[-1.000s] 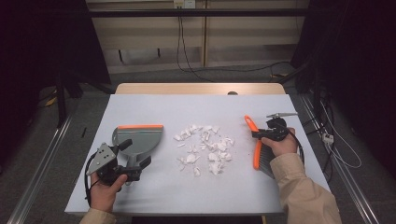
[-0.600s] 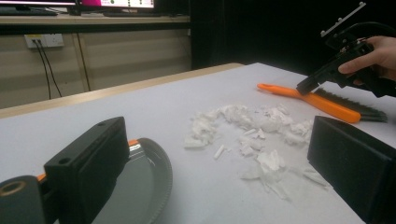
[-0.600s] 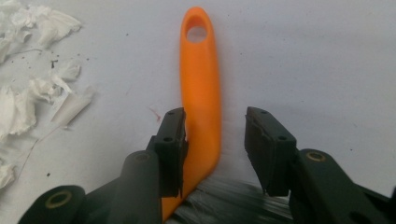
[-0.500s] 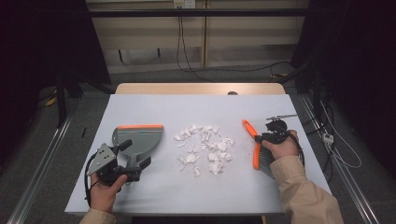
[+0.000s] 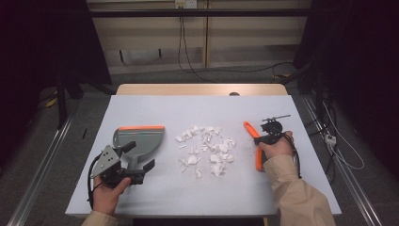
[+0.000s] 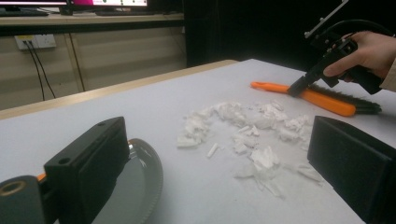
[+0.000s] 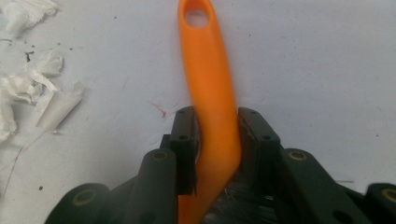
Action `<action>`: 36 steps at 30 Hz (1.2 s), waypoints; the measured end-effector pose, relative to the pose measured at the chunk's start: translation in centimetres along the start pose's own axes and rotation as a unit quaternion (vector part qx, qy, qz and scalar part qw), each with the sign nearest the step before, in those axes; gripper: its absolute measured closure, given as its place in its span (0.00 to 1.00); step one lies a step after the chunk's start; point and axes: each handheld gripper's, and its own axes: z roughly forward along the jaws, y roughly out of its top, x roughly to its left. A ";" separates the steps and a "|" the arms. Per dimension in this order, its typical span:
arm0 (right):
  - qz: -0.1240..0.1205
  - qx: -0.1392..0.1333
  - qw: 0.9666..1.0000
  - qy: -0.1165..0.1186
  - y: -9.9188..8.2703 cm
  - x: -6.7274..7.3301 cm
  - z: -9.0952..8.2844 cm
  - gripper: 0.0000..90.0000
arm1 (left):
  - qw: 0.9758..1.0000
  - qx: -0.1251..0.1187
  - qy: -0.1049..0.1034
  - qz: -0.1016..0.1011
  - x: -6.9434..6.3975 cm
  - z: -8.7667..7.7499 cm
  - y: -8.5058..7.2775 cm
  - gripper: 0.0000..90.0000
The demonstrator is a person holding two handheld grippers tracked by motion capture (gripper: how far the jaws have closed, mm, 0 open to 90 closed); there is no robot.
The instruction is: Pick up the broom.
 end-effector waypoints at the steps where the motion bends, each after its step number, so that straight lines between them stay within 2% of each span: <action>1: 0.007 -0.002 1.000 0.004 0.0 -0.1 0.0 0.78 | 1.000 -0.003 0.000 -0.005 0.0 0.0 0.0 0.06; 3: 0.017 -0.006 1.000 0.012 0.0 -0.3 -0.1 0.79 | 1.000 -0.004 0.000 -0.005 0.0 0.0 0.1 0.06; 6: 0.006 -0.017 1.000 0.016 -0.1 -0.5 -0.1 0.79 | 1.000 -0.005 0.005 -0.009 0.1 0.0 0.1 0.06; 11: 0.019 -0.041 0.998 0.038 0.0 -1.0 -0.7 0.82 | 1.000 -0.002 0.005 -0.007 0.0 0.2 0.1 0.06; 18: 0.016 -0.042 0.998 0.043 0.1 -1.1 -0.7 0.82 | 1.000 0.001 0.005 -0.006 -0.1 0.3 0.0 0.06; 21: 0.012 -0.040 0.997 0.058 0.3 -1.5 -0.5 0.82 | 1.000 0.001 0.005 -0.006 -0.1 0.2 -0.1 0.06; 23: -0.001 -0.050 0.997 0.051 0.5 -1.8 -0.3 0.82 | 1.000 0.002 0.004 -0.006 0.0 0.2 -0.1 0.06; 26: -0.017 -0.049 0.997 0.057 0.9 -2.0 0.2 0.81 | 1.000 0.001 0.006 -0.009 0.1 0.2 -0.1 0.06; 32: -0.054 -0.024 0.998 0.038 1.8 -1.4 0.6 0.80 | 1.000 0.002 0.006 -0.009 0.3 0.1 -0.1 0.06; 36: -0.063 -0.011 0.998 0.025 2.1 -1.0 0.5 0.79 | 1.000 0.002 0.006 -0.010 0.4 0.0 -0.2 0.06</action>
